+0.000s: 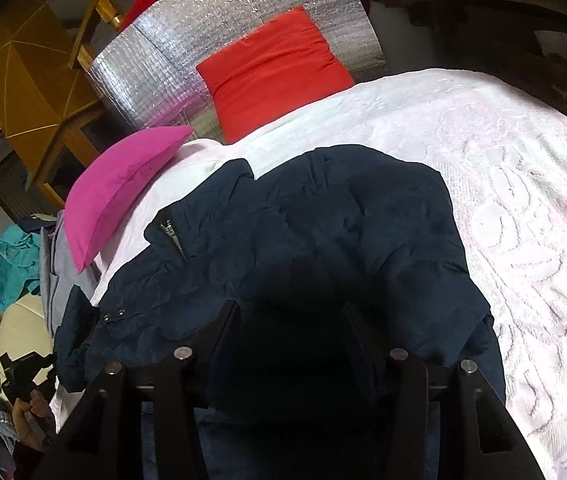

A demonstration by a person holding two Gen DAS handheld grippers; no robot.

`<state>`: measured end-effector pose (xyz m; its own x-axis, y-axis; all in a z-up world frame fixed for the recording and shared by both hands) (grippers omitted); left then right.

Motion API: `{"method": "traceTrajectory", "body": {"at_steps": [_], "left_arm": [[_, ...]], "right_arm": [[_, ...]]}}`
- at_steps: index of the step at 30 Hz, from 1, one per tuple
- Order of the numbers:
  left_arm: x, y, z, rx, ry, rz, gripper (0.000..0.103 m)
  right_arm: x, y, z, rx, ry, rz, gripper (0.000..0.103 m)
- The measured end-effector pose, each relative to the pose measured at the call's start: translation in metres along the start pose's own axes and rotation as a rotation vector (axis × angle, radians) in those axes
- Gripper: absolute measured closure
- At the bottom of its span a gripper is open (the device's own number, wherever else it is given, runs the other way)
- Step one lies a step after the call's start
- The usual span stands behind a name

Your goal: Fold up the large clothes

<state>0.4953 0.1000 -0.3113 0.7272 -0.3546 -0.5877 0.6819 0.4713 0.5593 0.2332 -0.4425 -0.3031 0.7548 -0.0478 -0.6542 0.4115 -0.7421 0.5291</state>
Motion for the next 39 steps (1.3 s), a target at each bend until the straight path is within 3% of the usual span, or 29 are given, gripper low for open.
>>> {"method": "traceTrajectory", "body": {"at_steps": [7, 14, 20, 27, 30, 32, 35, 36, 39], "left_arm": [[-0.042, -0.007, 0.068, 0.171, -0.048, 0.061, 0.092], [-0.076, -0.055, 0.151, 0.328, -0.185, 0.079, 0.094], [-0.075, -0.131, 0.209, 0.482, -0.272, -0.026, 0.095], [-0.049, -0.216, 0.233, 0.608, -0.259, -0.179, 0.095], [-0.038, -0.241, 0.232, 0.646, -0.216, -0.240, 0.092], [-0.031, -0.254, 0.229, 0.650, -0.193, -0.294, 0.087], [-0.032, -0.271, 0.222, 0.650, -0.152, -0.376, 0.062], [-0.036, -0.273, 0.221, 0.654, -0.149, -0.376, 0.050], [-0.060, -0.282, 0.221, 0.708, -0.164, -0.345, 0.041]], "right_arm": [[-0.017, -0.005, 0.001, -0.009, 0.008, 0.015, 0.047], [-0.036, -0.004, 0.015, 0.044, 0.028, 0.034, 0.047], [-0.043, -0.004, 0.020, 0.119, 0.080, 0.012, 0.047], [-0.054, -0.001, 0.023, 0.139, 0.111, 0.014, 0.047], [-0.056, 0.001, 0.027, 0.148, 0.115, 0.005, 0.047], [-0.054, 0.002, 0.031, 0.157, 0.113, -0.014, 0.047], [-0.051, 0.002, 0.035, 0.171, 0.107, -0.044, 0.047], [-0.050, 0.002, 0.036, 0.173, 0.104, -0.049, 0.047], [-0.049, 0.005, 0.039, 0.179, 0.096, -0.054, 0.043]]}}
Point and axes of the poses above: each gripper's, at about its wrist camera, not at the fingertips, and x roughly the way its jaws point, z to its right, y to its top, the point moved 6 cm from there along x, roughly the way its jaws point, and after that the axes turned 9 degrees about x, right-handed, at the moved point
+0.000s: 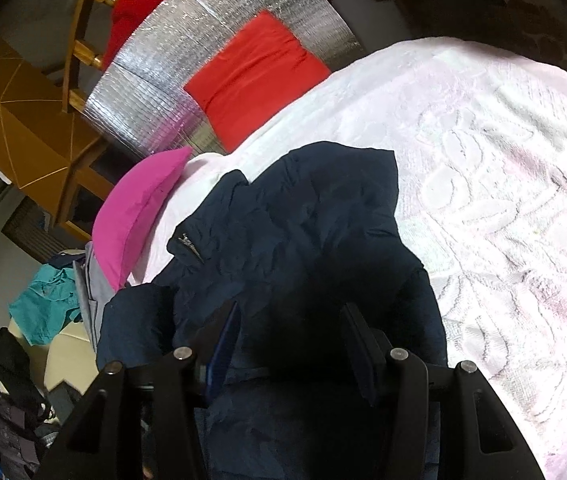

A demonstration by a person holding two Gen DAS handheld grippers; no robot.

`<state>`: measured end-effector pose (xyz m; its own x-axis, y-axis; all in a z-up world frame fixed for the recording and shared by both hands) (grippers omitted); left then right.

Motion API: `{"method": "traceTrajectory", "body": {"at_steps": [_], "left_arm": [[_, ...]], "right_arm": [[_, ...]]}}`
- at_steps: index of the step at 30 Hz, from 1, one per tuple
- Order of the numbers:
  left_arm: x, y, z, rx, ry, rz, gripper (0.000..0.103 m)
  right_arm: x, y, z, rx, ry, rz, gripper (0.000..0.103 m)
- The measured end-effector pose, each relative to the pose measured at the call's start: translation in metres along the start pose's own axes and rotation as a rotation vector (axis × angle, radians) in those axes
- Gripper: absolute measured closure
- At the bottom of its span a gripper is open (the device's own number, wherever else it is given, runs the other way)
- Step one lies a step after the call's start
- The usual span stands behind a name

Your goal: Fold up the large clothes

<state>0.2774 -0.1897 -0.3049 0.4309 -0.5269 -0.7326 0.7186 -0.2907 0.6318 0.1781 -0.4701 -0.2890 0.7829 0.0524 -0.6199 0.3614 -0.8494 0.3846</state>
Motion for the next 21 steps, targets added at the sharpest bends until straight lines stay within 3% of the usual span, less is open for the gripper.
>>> {"method": "traceTrajectory", "body": {"at_steps": [3, 7, 10, 15, 21], "left_arm": [[-0.019, -0.015, 0.004, 0.029, -0.010, 0.010, 0.036], [-0.052, -0.026, -0.010, -0.025, -0.024, 0.043, 0.029], [-0.078, -0.018, -0.044, -0.110, 0.032, 0.090, 0.024], [-0.098, -0.003, -0.116, -0.238, 0.192, 0.141, 0.018], [-0.083, 0.014, -0.180, -0.455, 0.162, 0.154, 0.017]], "right_arm": [[-0.005, 0.004, 0.000, 0.002, 0.013, 0.012, 0.039], [-0.009, 0.008, -0.003, -0.004, 0.025, 0.024, 0.039], [-0.007, 0.008, -0.004, 0.003, 0.034, 0.014, 0.039], [-0.007, 0.006, -0.009, -0.007, 0.047, 0.008, 0.039], [-0.010, 0.008, -0.008, -0.007, 0.046, 0.019, 0.039]]}}
Point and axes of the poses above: each gripper's, at about its wrist camera, not at the fingertips, and x roughly the way its jaws point, z to its right, y to its top, the point moved 6 cm from there along x, roughly the way its jaws point, and after that the axes turned 9 degrees about x, right-handed, at the moved point
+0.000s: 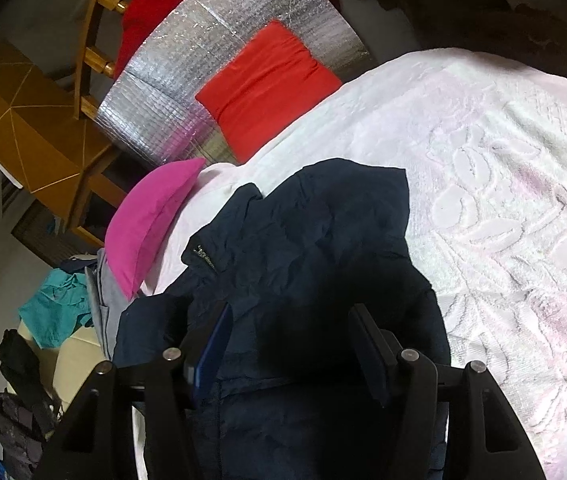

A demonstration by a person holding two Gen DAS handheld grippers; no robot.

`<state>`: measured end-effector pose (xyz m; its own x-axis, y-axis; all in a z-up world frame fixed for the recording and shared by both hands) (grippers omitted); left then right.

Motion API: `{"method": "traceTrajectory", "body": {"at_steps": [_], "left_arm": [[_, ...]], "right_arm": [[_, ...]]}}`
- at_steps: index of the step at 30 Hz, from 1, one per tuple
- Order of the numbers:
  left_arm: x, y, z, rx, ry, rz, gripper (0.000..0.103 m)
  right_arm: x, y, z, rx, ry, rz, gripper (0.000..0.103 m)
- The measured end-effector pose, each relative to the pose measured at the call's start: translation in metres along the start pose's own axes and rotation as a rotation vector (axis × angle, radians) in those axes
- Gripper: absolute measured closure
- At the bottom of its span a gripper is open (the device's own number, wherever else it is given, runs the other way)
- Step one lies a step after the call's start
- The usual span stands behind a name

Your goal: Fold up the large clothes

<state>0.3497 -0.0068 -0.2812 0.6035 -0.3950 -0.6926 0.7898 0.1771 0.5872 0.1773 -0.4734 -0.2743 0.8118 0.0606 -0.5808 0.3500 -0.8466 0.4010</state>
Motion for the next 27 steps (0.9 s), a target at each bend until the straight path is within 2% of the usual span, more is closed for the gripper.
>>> {"method": "traceTrajectory", "body": {"at_steps": [5, 9, 11, 13, 16, 19, 23, 27], "left_arm": [[0.020, 0.011, 0.005, -0.074, -0.063, 0.018, 0.017], [0.036, 0.016, 0.028, -0.011, -0.088, -0.020, 0.018], [0.035, 0.016, 0.037, 0.020, -0.088, -0.033, 0.036], [0.035, 0.018, 0.047, 0.053, -0.079, -0.041, 0.063], [0.028, 0.020, 0.067, 0.108, -0.080, -0.038, 0.083], [0.016, 0.021, 0.096, 0.166, -0.124, -0.034, 0.087], [-0.003, 0.019, 0.168, 0.305, -0.191, -0.035, 0.090], [-0.008, 0.011, 0.229, 0.409, -0.222, -0.064, 0.091]], "right_arm": [[0.006, 0.001, 0.003, 0.008, -0.012, -0.008, 0.039], [0.011, -0.001, 0.000, 0.003, -0.008, -0.018, 0.039], [0.013, -0.002, -0.003, -0.001, -0.006, -0.020, 0.039], [0.014, -0.003, -0.004, -0.008, -0.006, -0.020, 0.039], [0.012, -0.002, -0.004, -0.023, -0.013, -0.010, 0.039], [0.007, 0.003, -0.001, -0.021, -0.018, 0.010, 0.039], [0.003, 0.009, 0.008, 0.012, -0.019, 0.019, 0.039], [-0.001, 0.014, 0.014, 0.032, -0.019, 0.024, 0.039]]}}
Point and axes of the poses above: each gripper's, at about its wrist camera, not at the fingertips, and x roughly the way its jaws point, z to its right, y to its top, the point moved 6 cm from there along x, roughly the way its jaws point, and after that the axes turned 9 degrees about x, right-handed, at the moved point
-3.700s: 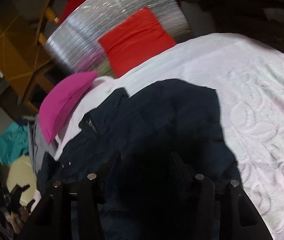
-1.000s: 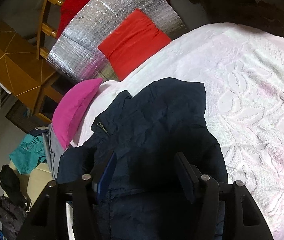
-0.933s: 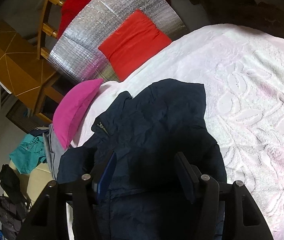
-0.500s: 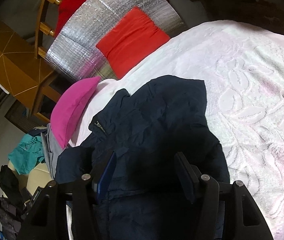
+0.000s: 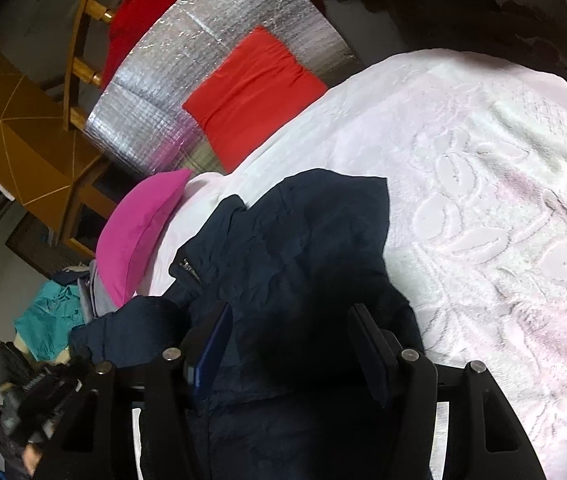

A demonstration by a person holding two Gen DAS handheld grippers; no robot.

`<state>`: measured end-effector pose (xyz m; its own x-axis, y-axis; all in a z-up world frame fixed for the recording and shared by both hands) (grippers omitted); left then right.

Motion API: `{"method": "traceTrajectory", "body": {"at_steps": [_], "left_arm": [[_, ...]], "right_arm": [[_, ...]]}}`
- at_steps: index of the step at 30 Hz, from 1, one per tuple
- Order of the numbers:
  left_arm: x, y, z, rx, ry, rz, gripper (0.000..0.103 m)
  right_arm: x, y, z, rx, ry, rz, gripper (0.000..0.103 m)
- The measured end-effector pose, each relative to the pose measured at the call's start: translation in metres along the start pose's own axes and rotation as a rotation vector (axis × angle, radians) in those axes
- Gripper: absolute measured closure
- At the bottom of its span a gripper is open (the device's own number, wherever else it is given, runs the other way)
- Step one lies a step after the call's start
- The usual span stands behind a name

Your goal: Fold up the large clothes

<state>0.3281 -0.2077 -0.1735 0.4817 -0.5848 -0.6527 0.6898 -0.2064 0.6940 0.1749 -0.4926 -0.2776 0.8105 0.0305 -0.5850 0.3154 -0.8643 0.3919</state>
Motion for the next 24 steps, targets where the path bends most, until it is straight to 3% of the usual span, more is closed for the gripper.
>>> {"method": "traceTrajectory", "body": {"at_steps": [9, 18, 24], "left_arm": [[0.040, 0.001, 0.085, 0.083, -0.076, -0.098, 0.091], [0.090, -0.011, 0.121, 0.133, -0.099, -0.181, 0.091], [0.104, -0.018, 0.150, 0.180, -0.082, -0.207, 0.090]], "right_arm": [[-0.006, 0.013, 0.016, 0.064, -0.007, 0.011, 0.039], [-0.033, 0.031, 0.046, 0.155, -0.041, 0.090, 0.036], [-0.056, 0.044, 0.069, 0.248, -0.016, 0.112, 0.036]]}}
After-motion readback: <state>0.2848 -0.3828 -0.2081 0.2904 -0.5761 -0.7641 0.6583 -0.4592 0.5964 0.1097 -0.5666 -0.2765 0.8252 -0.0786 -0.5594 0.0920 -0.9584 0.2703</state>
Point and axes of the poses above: each gripper's, at about its wrist camera, not at the fingertips, and x roughly the way its jaws point, z to its right, y to its top, the point moved 6 cm from there along x, roughly the way its jaws point, and after that the axes turned 9 degrees about x, right-handed, at the moved point
